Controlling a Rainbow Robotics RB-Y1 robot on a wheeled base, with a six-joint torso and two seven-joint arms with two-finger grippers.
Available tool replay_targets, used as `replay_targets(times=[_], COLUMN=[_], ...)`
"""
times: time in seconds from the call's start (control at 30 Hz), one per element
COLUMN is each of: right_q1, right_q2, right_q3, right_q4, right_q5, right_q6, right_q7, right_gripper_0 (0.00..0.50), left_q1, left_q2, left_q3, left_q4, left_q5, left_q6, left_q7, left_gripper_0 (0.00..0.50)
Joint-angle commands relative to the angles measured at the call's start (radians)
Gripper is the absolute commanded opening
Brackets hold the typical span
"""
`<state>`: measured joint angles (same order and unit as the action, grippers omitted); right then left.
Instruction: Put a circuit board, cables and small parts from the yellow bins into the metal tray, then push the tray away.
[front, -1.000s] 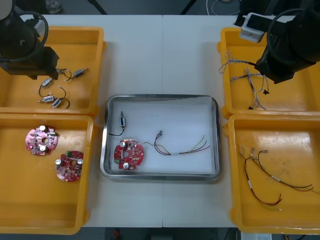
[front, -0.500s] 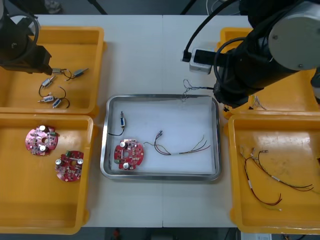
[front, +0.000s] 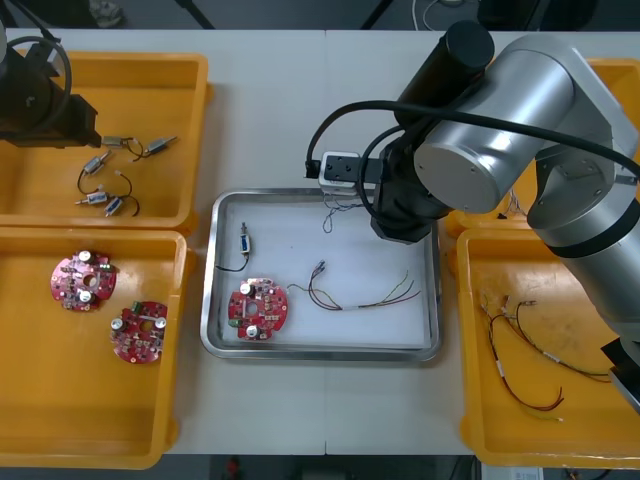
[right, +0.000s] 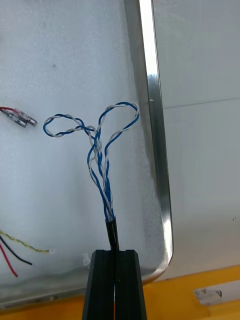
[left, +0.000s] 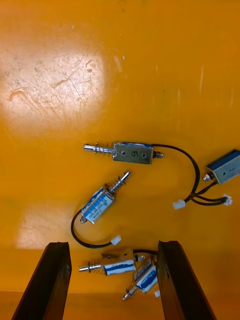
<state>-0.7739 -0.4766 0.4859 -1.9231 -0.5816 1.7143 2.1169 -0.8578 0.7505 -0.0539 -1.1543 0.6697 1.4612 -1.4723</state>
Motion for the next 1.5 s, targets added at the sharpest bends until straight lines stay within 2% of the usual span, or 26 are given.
replay_targets(times=[0.03,0.43,0.47,0.5,0.53,0.57,0.6,0.8,1.03,1.33,1.4,1.43,1.5], right_q1=[0.012,0.022,0.028,0.031,0.031,0.031,0.031,0.031,0.031,0.031,0.031,0.033,0.033], right_q2=[0.019,0.021,0.023,0.023,0.021,0.021,0.021,0.021,0.024,0.047,0.059,0.062,0.062], right_q3=[0.075,0.163,0.163,0.163,0.163,0.163,0.163,0.157,0.129,-0.007,-0.058,-0.07,-0.106], right_q4=[0.039,0.211,0.213,0.213,0.213,0.213,0.211,0.18,0.122,0.006,-0.01,-0.014,-0.034], right_q5=[0.043,0.051,0.049,0.048,0.046,0.045,0.04,0.028,0.014,0.011,0.009,0.009,0.014], right_q6=[-0.076,-0.248,-0.256,-0.259,-0.259,-0.259,-0.259,-0.252,-0.176,0.054,0.133,0.151,0.206], right_q7=[0.026,0.041,0.04,0.04,0.038,0.038,0.035,0.023,0.008,-0.028,-0.075,-0.09,-0.152], right_gripper_0=[0.0,0.0,0.022,0.158,0.273,0.471,0.5,0.5,0.5,0.5,0.5,0.5,0.5], left_q1=[-0.044,-0.02,-0.009,0.002,0.008,0.014,0.022,0.056,0.072,0.089,0.091,0.089,0.089], left_q2=[0.016,-0.017,-0.019,-0.02,-0.022,-0.022,-0.022,-0.022,-0.022,-0.022,-0.022,-0.022,-0.022], left_q3=[-0.03,-0.03,-0.03,-0.03,-0.032,-0.035,-0.044,-0.109,-0.126,-0.133,-0.136,-0.138,-0.142], left_q4=[0.031,0.096,0.096,0.096,0.096,0.096,0.096,0.096,0.097,0.099,0.1,0.099,0.1], left_q5=[-0.004,-0.007,-0.007,-0.005,-0.005,-0.004,-0.004,0.001,0.008,0.014,0.014,0.014,0.014], left_q6=[-0.065,-0.159,-0.173,-0.186,-0.194,-0.203,-0.214,-0.297,-0.298,-0.305,-0.306,-0.306,-0.308], left_q7=[-0.074,-0.1,-0.103,-0.103,-0.106,-0.106,-0.108,-0.103,-0.103,-0.103,-0.105,-0.105,-0.105], left_gripper_0=[0.5,0.5,0.5,0.5,0.5,0.5,0.5,0.5,0.5,0.5,0.5,0.479,0.319])
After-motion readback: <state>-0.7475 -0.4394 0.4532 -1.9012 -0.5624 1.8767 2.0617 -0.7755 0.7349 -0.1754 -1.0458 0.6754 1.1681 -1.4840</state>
